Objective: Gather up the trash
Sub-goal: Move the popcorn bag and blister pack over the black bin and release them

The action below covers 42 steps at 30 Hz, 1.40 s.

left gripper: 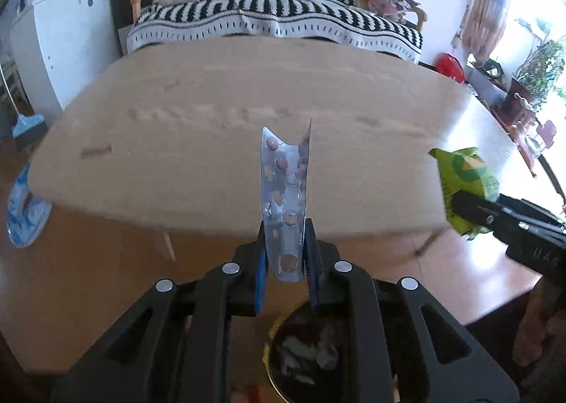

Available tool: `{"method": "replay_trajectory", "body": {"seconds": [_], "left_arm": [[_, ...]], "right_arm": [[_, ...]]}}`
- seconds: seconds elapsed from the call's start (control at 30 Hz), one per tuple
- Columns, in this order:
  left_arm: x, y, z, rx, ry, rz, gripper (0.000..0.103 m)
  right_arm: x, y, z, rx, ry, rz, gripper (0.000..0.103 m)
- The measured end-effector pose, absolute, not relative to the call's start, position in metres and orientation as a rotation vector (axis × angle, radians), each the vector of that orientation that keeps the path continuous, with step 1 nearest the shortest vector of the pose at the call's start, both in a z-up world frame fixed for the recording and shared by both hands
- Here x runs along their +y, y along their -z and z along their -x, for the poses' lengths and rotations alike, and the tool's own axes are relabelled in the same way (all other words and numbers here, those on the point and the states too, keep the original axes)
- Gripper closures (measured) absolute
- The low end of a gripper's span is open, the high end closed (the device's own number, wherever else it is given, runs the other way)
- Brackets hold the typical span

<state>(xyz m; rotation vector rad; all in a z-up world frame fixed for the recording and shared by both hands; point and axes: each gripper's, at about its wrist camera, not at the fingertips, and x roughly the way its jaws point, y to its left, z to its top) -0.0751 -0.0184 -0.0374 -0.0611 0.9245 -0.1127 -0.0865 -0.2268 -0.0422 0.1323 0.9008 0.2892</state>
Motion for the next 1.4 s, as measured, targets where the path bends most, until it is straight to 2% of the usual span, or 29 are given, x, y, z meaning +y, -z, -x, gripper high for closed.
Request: {"method": "replay_trajectory", "body": {"seconds": [0.47, 1.4], "left_arm": [[-0.043, 0.089, 0.148, 1.069, 0.197, 0.089, 0.085], [-0.046, 0.098, 0.144, 1.104, 0.188, 0.066, 0.085]], "right_arm": [[-0.218, 0.095, 0.183, 1.008, -0.295, -0.136, 0.053], [-0.213, 0.1, 0.181, 1.032, -0.292, -0.126, 0.053]]}}
